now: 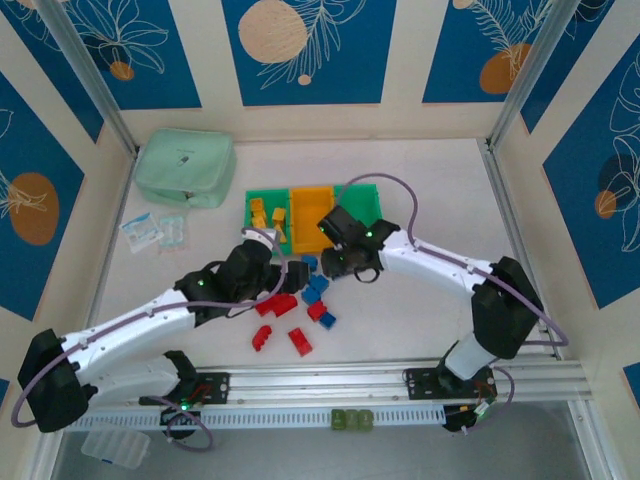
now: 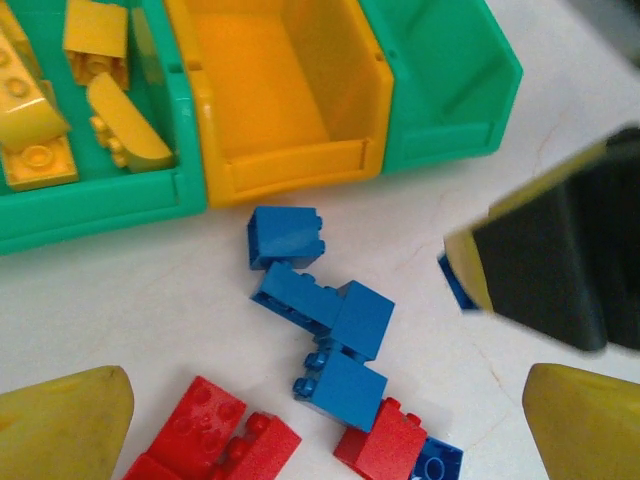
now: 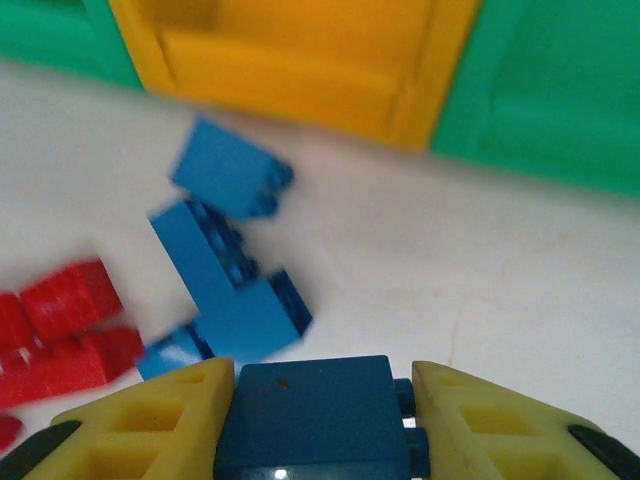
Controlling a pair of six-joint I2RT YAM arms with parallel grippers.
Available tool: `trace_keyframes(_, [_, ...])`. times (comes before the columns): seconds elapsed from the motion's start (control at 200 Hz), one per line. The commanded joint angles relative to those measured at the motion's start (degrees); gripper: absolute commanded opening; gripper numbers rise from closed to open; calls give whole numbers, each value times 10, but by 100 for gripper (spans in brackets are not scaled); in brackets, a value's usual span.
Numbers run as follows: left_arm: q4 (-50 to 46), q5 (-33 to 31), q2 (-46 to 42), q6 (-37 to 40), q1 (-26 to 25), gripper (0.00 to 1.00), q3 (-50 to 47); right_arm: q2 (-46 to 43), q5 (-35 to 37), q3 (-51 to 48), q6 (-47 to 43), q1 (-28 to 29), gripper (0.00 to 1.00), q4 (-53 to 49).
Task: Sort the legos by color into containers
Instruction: Pick up the lego from the bottom-center of the table, then place the lego in the container.
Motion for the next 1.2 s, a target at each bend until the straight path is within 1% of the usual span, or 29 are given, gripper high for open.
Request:
trace_keyframes(0.0, [-41, -30, -20, -5, 9, 99, -12, 53, 16, 62, -33, -13, 40, 22])
trace_keyframes(0.06, [-52, -31, -26, -8, 13, 99, -14, 88, 19, 101, -44, -24, 41, 35])
trace_keyframes(0.16, [-68, -36, -34, -13, 17, 99, -16, 156, 27, 184, -56, -42, 40, 27])
trace_keyframes(0.295, [-86, -47, -47, -25, 23, 99, -27, 236, 54, 270, -78, -55, 41, 33])
trace_keyframes(0.345, [-87, -46, -53, -28, 26, 99, -31, 262, 57, 301, -83, -62, 43, 29])
trace_keyframes(0.43, [-90, -47, -62, -29, 29, 99, -34, 297, 55, 351, -92, -69, 52, 12])
trace_keyframes(0.53, [-95, -51, -69, -26, 30, 99, -33, 299, 58, 373, -102, -68, 59, 7])
trace_keyframes(0.605, [-95, -55, -70, -25, 31, 99, -31, 282, 53, 366, -105, -65, 63, 12])
trace_keyframes(0.735, [-83, -53, -74, -21, 32, 99, -30, 241, 54, 332, -106, -57, 67, 12])
trace_keyframes(0.94, [-72, -59, -80, -22, 32, 99, -36, 138, 37, 209, -89, -29, 71, 25])
trace_keyframes(1.195, [-35, -35, -57, -26, 33, 99, -41, 48, 17, 90, -38, 2, 74, 10])
